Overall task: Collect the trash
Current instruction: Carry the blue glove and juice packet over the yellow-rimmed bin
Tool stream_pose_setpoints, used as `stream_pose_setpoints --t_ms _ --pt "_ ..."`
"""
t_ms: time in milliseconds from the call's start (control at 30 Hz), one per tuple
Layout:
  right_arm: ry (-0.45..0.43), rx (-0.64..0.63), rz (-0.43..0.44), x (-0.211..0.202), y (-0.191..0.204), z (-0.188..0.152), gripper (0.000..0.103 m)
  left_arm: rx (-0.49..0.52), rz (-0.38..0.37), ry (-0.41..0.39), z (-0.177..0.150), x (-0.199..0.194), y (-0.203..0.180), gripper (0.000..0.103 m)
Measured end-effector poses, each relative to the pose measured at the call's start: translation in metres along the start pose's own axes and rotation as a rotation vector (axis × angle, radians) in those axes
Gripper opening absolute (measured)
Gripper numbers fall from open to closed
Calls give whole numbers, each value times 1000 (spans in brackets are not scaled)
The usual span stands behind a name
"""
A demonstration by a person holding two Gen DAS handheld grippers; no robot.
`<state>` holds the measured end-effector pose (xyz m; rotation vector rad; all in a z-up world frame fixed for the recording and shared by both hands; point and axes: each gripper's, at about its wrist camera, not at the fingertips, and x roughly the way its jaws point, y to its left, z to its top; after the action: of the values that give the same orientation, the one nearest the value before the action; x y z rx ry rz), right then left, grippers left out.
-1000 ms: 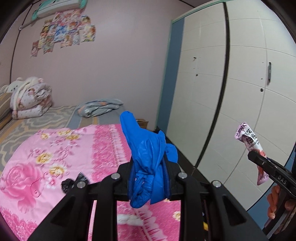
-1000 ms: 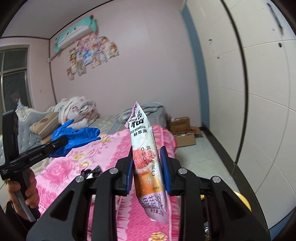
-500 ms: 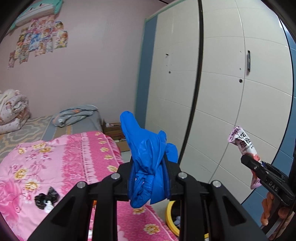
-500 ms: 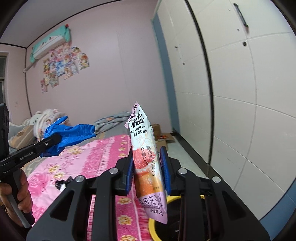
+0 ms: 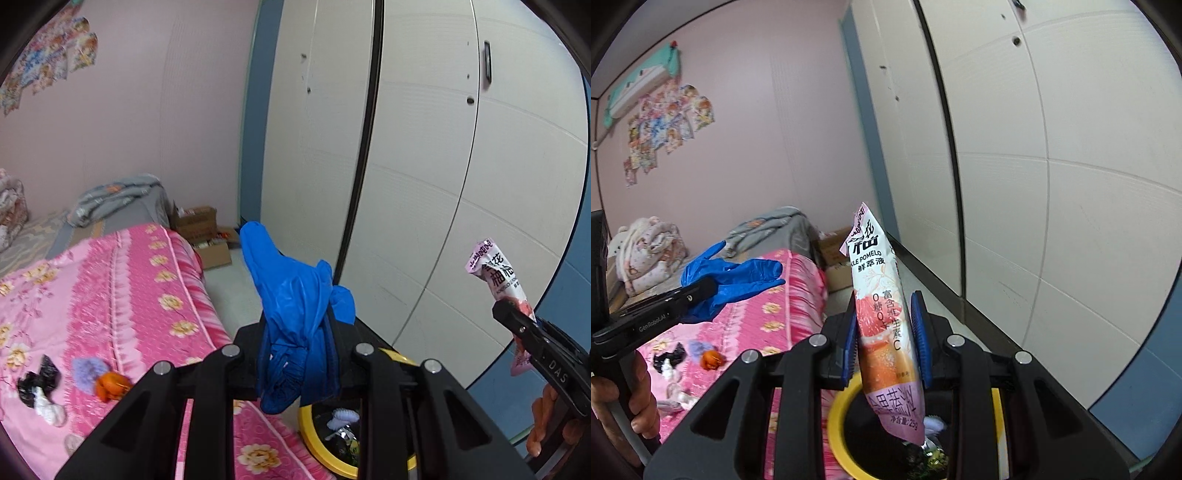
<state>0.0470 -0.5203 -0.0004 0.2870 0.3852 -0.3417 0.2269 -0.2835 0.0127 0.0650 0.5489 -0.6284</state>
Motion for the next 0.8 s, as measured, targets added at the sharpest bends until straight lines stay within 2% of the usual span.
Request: stream_pose_setpoints --t_ms 433,800 --pt "129 54 -76 60 -40 -47 25 23 -61 155 -41 91 -24 23" --pt "234 92 -108 98 -61 -85 25 36 -94 240 -68 133 -39 23"
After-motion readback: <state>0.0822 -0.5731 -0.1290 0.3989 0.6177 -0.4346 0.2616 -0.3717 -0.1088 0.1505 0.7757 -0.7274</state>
